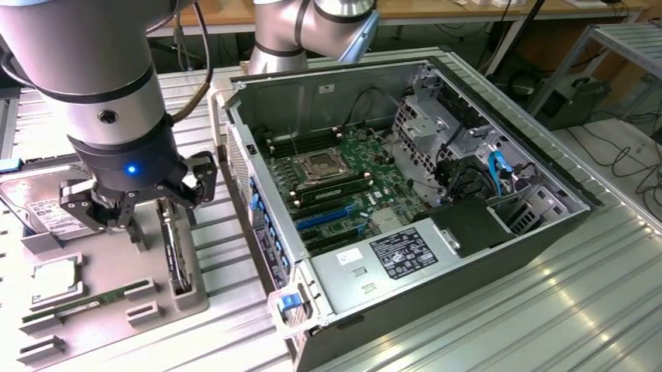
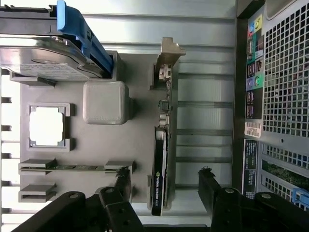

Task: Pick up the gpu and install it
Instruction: 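Pick up the gpu and move the gpu toward the slot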

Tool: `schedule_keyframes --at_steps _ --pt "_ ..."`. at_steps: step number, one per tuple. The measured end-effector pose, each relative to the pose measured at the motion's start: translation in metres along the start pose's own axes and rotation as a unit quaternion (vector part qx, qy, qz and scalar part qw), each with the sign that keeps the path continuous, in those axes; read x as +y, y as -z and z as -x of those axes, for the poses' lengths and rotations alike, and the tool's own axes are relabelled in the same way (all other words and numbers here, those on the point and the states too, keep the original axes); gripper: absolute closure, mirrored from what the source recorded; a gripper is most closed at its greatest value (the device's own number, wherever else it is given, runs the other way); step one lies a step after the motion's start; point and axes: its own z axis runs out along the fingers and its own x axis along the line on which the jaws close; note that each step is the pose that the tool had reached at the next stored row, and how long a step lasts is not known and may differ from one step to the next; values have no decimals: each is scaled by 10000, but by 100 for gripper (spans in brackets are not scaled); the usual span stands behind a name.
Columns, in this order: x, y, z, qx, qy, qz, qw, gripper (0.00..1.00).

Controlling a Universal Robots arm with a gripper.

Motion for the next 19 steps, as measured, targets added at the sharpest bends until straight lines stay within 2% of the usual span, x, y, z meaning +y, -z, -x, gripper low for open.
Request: schedule_keyframes --at_steps 19 --pt "-11 -196 -4 0 0 0 10000 32"
